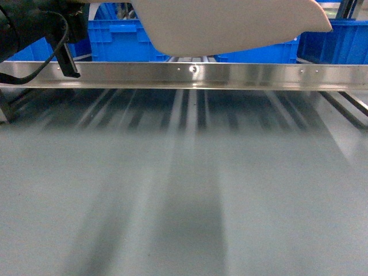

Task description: Place part in tray to right shelf

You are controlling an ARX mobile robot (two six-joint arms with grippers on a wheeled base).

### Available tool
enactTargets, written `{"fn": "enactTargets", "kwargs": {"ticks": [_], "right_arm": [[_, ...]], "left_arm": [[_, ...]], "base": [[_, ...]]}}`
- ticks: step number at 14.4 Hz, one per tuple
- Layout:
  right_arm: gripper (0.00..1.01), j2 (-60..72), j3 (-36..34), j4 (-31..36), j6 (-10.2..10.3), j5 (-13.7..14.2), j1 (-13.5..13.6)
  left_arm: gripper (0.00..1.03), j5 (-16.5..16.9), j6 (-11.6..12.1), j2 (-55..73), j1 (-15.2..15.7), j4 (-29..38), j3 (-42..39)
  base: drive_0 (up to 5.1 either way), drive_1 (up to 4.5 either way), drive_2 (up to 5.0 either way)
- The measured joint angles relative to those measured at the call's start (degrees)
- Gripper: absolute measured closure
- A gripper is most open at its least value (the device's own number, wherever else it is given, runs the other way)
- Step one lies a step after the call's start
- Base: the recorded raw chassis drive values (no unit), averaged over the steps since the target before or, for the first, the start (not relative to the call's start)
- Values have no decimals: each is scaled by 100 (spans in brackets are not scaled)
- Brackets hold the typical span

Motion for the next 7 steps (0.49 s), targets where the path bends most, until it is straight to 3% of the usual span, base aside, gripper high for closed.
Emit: {"fn": "enactTargets", "kwargs": {"ticks": [7], "right_arm": [[3,-4,0,13,0,0,2]], "left_arm": [[91,-2,-2,0,0,2,0]], "base": [[6,432,-419]]}}
